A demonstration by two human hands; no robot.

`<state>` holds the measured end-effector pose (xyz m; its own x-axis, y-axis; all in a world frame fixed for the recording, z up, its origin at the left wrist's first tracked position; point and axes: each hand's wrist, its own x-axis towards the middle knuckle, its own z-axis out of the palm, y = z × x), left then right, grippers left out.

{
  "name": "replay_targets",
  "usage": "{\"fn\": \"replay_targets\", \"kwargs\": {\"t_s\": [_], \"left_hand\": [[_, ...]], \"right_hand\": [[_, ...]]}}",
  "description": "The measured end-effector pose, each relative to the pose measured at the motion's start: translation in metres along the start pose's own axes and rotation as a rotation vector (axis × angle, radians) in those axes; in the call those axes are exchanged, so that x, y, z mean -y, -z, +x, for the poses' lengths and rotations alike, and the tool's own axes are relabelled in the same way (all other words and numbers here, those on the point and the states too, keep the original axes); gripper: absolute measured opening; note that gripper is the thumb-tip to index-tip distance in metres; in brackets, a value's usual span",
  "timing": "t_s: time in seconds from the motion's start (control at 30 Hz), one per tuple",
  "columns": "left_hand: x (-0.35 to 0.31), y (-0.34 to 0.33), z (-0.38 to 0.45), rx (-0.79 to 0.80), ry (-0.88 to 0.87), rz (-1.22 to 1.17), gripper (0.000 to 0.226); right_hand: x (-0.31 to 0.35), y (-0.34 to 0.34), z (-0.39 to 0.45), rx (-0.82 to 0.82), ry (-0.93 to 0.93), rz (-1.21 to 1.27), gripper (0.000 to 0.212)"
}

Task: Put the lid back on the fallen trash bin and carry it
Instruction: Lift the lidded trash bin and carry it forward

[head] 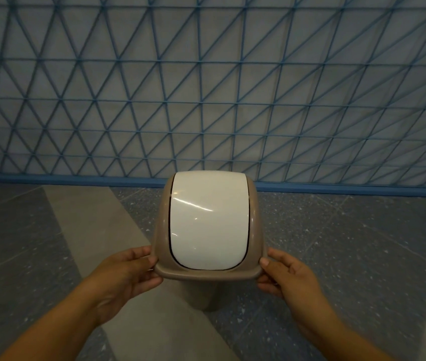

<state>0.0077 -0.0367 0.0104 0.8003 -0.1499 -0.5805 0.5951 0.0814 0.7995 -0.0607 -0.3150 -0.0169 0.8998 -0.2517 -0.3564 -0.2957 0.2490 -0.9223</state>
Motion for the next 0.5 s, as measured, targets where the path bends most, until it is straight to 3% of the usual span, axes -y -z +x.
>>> {"fn": "replay_targets", "kwargs": {"t_s": [0.23,0.5], "left_hand": [[-0.024,-0.067,0.041,0.041,-0.023,0.062,0.017],[-0.046,-0.145,0.106,0.014,-0.069,-0.029,0.011]], "right_hand": [[0.019,0.034,0.033,-0.179,0.107,0.011,0.028],[0.054,0.066,0.106,-0.355,0.188,0.085,0.034]]}}
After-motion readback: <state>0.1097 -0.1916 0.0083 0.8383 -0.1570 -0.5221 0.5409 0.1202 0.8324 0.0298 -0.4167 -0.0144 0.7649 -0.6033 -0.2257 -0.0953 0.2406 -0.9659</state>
